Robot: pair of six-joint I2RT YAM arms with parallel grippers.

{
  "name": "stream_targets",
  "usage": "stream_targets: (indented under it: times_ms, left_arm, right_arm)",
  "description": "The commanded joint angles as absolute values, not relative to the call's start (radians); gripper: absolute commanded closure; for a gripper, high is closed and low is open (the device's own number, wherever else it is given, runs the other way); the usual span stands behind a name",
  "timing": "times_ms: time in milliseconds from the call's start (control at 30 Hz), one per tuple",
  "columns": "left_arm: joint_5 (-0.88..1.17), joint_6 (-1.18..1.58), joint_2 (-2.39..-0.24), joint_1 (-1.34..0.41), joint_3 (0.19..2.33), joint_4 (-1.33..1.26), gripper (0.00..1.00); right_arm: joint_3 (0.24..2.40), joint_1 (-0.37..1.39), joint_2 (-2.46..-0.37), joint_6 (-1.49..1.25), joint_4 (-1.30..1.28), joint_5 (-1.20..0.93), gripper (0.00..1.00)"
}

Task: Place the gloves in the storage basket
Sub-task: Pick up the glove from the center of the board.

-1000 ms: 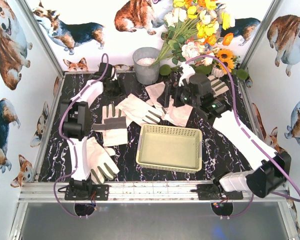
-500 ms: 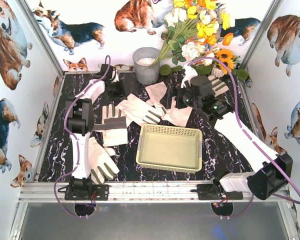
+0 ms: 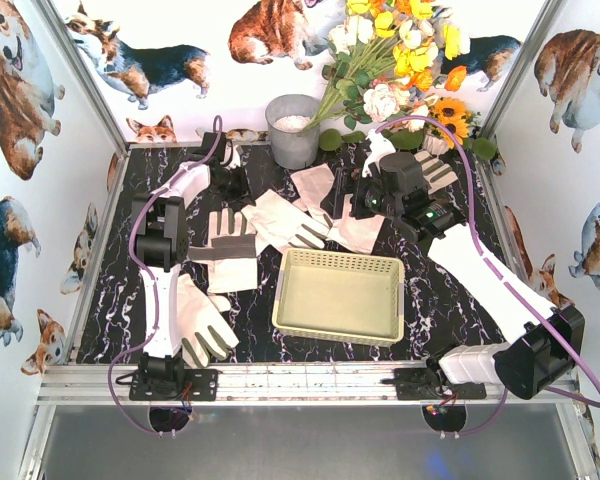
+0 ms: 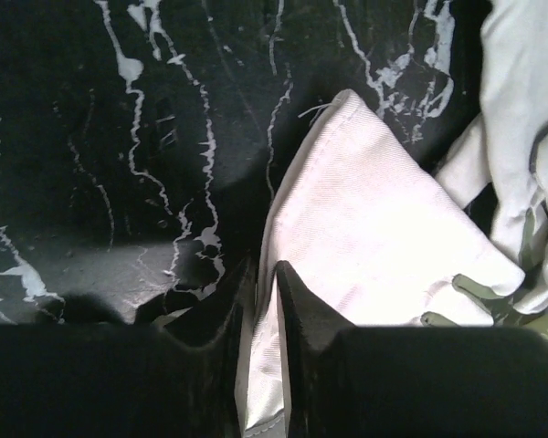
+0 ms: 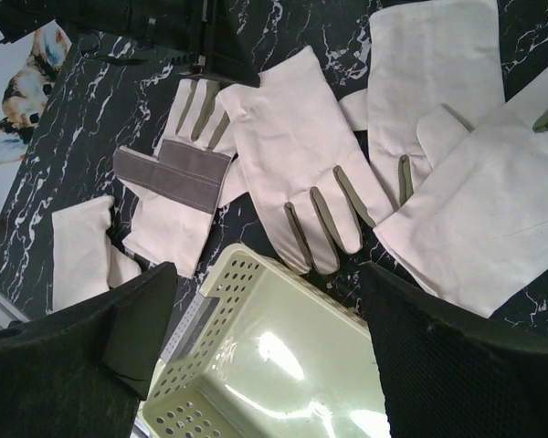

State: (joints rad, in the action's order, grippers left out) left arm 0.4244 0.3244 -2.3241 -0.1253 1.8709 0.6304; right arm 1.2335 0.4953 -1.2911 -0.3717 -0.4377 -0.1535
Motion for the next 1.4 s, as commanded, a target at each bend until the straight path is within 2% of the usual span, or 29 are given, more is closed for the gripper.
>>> stream_targets:
  times_ms: [0,67,367,733,967,1367]
  left_arm:
    - [0.523,0.369,-2.305,-0.124,1.853,0.549,0.95]
    - [0.533,0.392,-2.286,-0.123,1.849,0.513,1.0]
    - [0.562,0.587,-2.111,-0.114,1.782,0.276,1.0]
    - [0.542,0.651,-2.008,-0.098,1.768,0.236,1.0]
    - [0.473,0.789,-1.85,-0.033,1.597,0.061,1.0]
    - [0.328,0.554,-1.688,0.016,1.608,0.27,1.0]
  right_arm:
    - [1.233,0.492,-1.266,-0.383,-0.397,-0.126,0.17]
    - [1.232,0.492,-1.264,-0.383,-0.397,-0.119,0.17]
    - [1.238,0.492,-1.268,-0.38,-0.395,-0.077,0.17]
    - [1.237,0.492,-1.271,-0.423,-0.403,-0.02,0.17]
    - [1.248,0.492,-1.306,-0.451,-0.407,-0.023,0.18]
    - [1.316,0.492,-1.4,-0.462,-0.414,-0.077,0.19]
